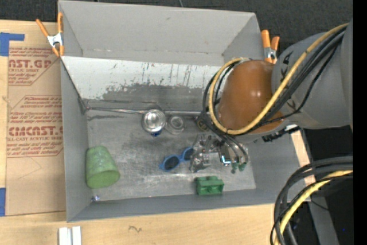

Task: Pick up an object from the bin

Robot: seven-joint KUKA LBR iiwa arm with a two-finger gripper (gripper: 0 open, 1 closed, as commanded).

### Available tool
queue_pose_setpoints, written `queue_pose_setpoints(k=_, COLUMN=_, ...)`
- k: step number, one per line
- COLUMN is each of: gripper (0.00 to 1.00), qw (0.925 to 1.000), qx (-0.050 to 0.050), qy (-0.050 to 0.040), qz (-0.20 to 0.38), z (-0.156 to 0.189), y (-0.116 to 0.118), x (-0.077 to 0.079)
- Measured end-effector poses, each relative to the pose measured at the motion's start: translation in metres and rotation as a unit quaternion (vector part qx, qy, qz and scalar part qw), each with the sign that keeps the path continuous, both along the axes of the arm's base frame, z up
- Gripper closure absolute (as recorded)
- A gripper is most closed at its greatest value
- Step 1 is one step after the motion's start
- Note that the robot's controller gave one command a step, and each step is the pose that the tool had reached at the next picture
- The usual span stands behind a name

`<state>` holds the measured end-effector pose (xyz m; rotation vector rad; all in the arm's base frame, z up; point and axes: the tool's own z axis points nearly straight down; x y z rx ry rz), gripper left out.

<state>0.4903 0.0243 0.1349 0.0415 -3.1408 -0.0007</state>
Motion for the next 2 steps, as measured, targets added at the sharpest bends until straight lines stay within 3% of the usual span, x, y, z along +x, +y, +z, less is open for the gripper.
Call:
queue_pose_setpoints(k=1, gripper=0.0, qw=0.999, qx=0.0, qy=-0.0002, qz=-0.045, z=-0.0567, y=0.0152, x=0.0392)
queue_pose_setpoints(k=2, gripper=1.0, qw=0.999, qx=0.0, qy=-0.0002, qz=-0.045, z=-0.0539, y=0.0144, x=0.039)
